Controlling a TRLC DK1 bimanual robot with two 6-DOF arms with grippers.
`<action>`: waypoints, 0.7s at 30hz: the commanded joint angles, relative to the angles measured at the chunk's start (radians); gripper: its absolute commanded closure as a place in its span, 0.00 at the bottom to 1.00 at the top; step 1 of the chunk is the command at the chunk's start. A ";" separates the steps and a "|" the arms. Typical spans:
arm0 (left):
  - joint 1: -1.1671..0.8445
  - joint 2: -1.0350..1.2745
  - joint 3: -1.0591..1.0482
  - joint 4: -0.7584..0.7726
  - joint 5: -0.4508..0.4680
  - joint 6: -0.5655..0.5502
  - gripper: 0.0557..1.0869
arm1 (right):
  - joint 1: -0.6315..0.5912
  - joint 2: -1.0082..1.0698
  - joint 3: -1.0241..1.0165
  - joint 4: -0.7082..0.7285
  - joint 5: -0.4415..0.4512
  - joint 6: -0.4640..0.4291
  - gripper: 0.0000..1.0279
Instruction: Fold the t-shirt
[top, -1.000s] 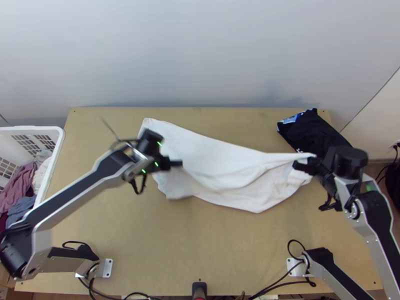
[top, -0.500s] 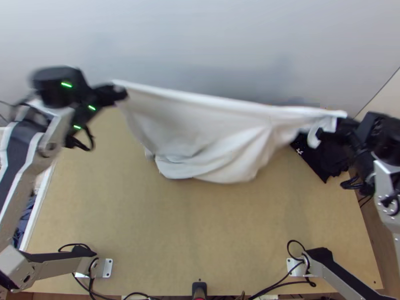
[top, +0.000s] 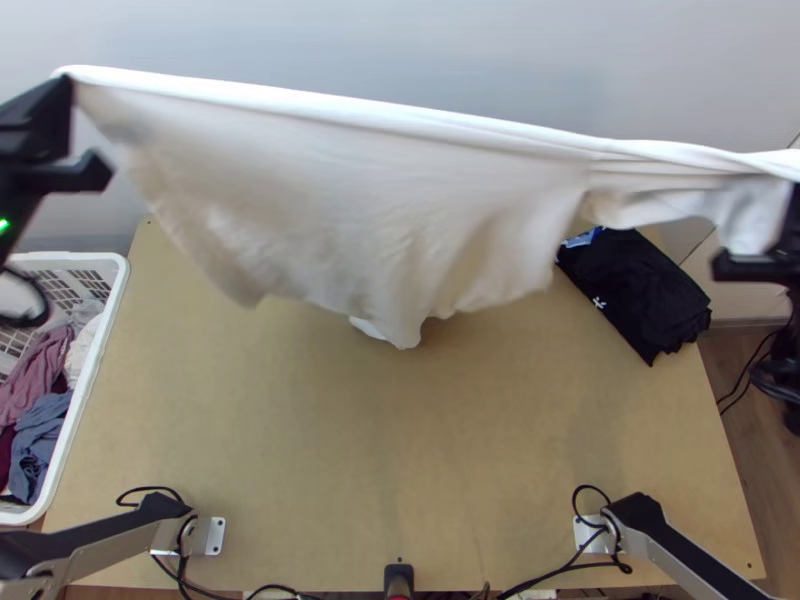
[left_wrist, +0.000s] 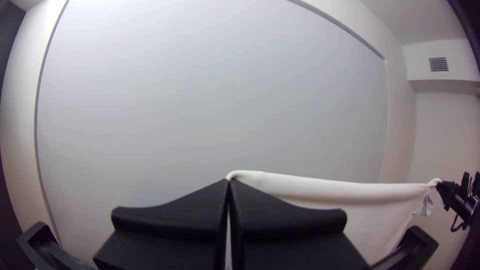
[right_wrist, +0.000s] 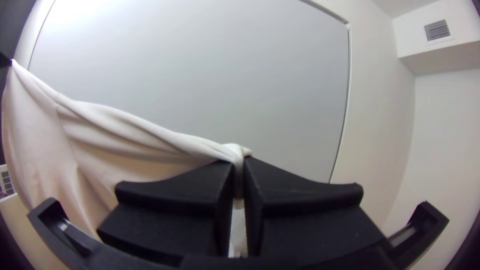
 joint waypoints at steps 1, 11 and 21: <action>-0.025 -0.109 0.054 -0.017 -0.002 0.144 0.96 | 0.017 -0.108 0.022 0.072 0.017 -0.202 0.97; -0.026 -0.234 0.079 -0.135 0.007 0.219 0.96 | 0.015 -0.277 0.044 0.032 -0.009 -0.415 0.97; -0.017 -0.281 -0.035 -0.572 0.147 -0.138 0.96 | -0.035 -0.292 0.008 -0.300 -0.064 -0.072 0.98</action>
